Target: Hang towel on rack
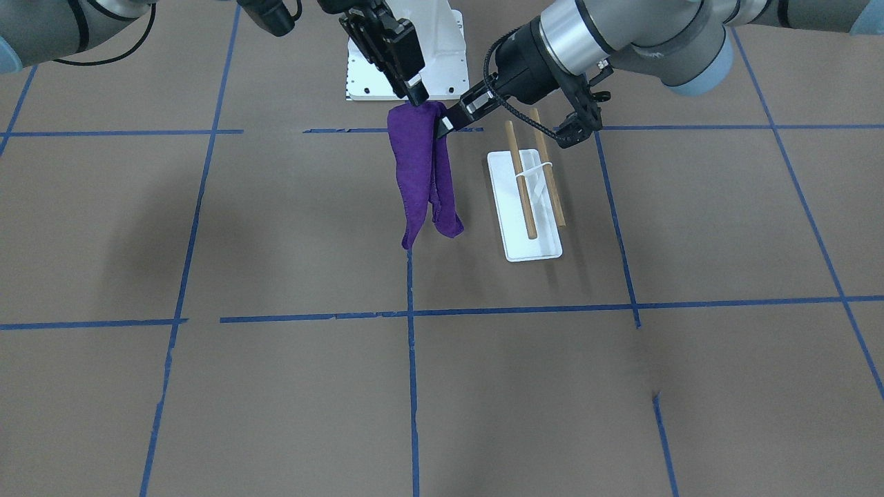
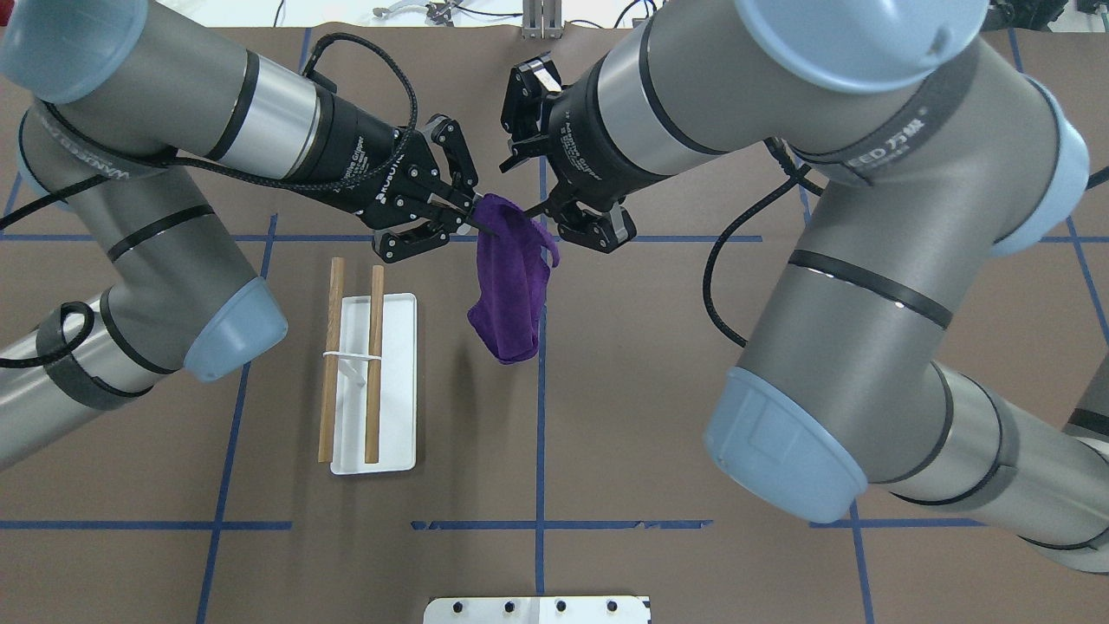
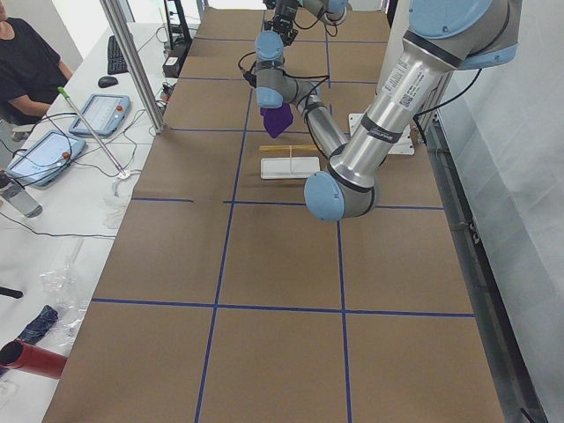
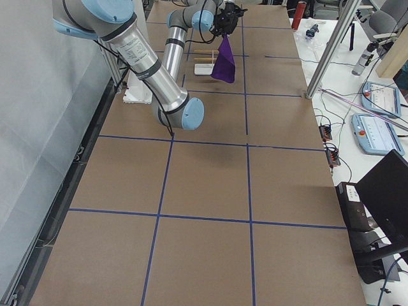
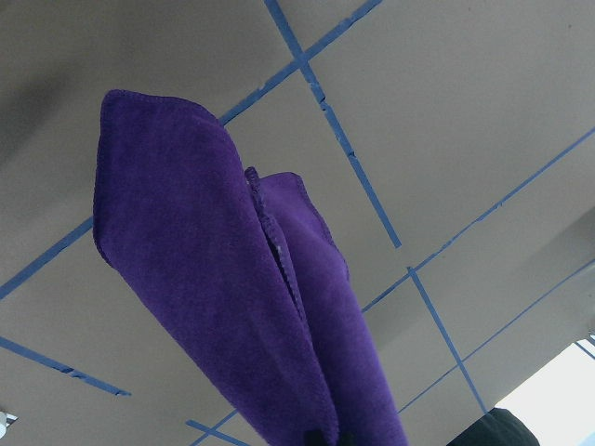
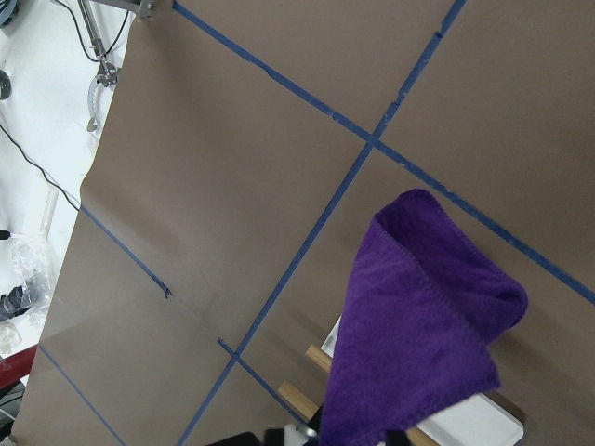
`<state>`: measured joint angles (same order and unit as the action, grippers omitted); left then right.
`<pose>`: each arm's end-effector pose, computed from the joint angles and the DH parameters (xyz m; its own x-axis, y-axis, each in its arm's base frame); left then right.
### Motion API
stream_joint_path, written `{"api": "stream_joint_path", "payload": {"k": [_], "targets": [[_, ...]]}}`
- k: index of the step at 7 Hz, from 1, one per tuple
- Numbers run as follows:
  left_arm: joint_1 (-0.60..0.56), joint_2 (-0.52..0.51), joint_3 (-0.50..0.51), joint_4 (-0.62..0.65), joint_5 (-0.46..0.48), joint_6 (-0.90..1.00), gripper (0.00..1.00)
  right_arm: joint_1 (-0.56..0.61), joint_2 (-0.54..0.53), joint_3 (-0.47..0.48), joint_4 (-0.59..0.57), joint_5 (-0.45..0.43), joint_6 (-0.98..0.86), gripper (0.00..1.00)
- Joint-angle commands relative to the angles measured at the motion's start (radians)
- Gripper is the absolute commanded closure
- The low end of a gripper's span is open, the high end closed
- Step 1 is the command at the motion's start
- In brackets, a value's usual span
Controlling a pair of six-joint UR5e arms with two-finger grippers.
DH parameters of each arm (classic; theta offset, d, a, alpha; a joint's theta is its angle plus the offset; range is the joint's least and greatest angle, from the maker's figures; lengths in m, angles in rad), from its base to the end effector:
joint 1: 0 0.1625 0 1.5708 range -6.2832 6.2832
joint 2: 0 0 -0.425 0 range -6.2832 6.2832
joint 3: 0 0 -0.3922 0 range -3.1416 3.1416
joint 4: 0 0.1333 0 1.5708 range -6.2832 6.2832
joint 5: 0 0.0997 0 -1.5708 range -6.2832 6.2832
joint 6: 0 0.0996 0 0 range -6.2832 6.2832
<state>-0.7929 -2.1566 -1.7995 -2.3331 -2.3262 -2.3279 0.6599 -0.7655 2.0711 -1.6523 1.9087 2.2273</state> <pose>0.3579 -0.4560 0.1312 -0.0288 -0.6832 -0.7297 0.0244 0.7293 -0.6838 -0.3584 -0.4051 0.0167 0.0100 0.7366 0.6762 -0.4269 0.6147 -0.6633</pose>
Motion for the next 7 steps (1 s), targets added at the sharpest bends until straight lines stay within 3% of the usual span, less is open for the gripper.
{"api": "stream_joint_path", "payload": {"k": [1,5,7], "targets": [[0.001,0.142,-0.024,-0.174,-0.034,0.253,1.00,0.004,-0.075,0.053,0.000,-0.002,-0.087,0.00],[-0.052,0.410,-0.060,-0.250,-0.209,0.724,1.00,0.006,-0.109,0.052,0.002,-0.002,-0.153,0.00],[-0.118,0.472,-0.009,-0.316,-0.284,0.813,1.00,0.006,-0.109,0.052,0.003,-0.002,-0.153,0.00]]}}
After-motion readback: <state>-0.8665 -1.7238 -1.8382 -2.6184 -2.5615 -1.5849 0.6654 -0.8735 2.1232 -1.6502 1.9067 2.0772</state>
